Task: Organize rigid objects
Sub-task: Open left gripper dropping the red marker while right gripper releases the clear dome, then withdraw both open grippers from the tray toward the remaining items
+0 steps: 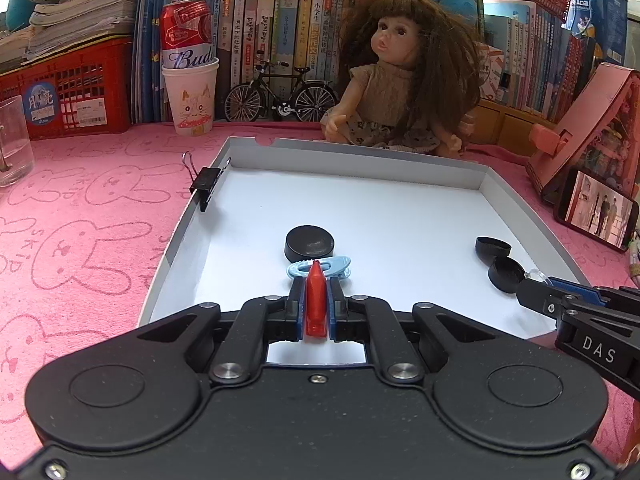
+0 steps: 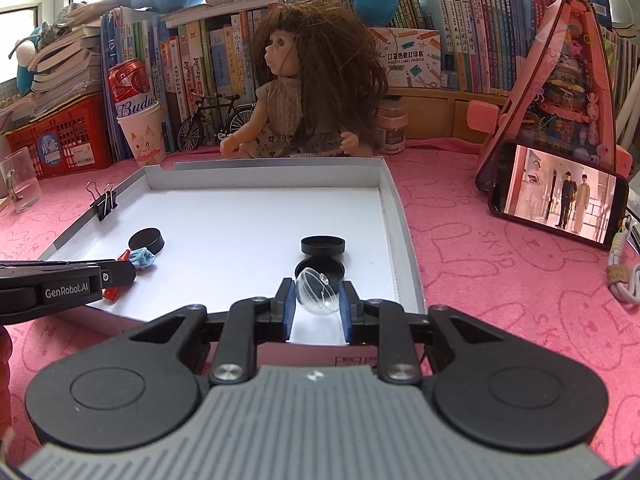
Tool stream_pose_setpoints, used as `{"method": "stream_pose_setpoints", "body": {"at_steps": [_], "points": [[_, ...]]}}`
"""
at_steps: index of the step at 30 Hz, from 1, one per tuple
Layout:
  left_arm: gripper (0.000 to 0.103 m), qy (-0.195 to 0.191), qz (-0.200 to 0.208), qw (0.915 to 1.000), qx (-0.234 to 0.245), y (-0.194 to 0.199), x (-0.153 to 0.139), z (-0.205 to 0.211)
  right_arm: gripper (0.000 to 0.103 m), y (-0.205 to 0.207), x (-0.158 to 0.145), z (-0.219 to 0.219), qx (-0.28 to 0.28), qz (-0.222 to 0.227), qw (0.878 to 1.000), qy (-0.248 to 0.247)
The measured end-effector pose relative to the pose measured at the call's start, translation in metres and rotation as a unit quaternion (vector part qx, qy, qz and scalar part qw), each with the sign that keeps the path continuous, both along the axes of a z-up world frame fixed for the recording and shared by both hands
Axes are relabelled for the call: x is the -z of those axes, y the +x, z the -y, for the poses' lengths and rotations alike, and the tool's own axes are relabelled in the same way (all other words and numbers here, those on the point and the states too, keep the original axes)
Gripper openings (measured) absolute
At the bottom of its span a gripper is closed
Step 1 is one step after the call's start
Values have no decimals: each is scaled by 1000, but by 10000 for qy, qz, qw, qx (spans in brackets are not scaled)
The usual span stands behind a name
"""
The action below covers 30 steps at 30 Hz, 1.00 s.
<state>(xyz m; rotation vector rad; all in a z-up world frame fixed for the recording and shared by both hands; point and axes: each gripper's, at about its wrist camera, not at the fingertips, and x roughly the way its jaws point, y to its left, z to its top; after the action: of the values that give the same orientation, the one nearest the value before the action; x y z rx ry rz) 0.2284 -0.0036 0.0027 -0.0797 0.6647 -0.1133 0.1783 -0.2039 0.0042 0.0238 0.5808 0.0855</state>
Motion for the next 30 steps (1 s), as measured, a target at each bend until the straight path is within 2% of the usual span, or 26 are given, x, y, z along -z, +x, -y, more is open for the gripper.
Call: {"method": "stream_pose_setpoints", "body": {"at_steps": [4,5,6,7,9,11,14,19,25,30], "points": [[13,-171,-63,9998,19,0,-2,-2,35,0,-1,1,-35,-9,10000,65],[13,-188,-54,9998,17,-1,-3,-3,39,-1,-1,2,-43,8,9999,117],[13,-192,-32,9998,22,-2,-4,-3,49,-2,-1,3,-44,23,9999,151],[15,-189,-3,9998,29,-3,-5,-3,51,-3,-2,3,-43,49,9998,170],[23,-189,35,9998,39,-5,-7,-3,54,-4,-4,4,-44,89,9998,161],[41,-200,75,9998,51,-8,-10,-3,59,-7,-6,5,-34,142,9998,151],[50,-193,171,9996,93,-15,-14,-4,64,-11,-10,6,-40,215,9996,154],[62,-232,279,9992,155,-28,-24,-6,77,-21,-17,5,-130,354,9992,154],[76,-217,509,9982,217,-48,-36,-9,86,-36,-27,5,-274,520,9981,190],[80,-139,662,9972,315,-64,-42,-9,89,-49,-33,6,-334,603,9974,221]]}}
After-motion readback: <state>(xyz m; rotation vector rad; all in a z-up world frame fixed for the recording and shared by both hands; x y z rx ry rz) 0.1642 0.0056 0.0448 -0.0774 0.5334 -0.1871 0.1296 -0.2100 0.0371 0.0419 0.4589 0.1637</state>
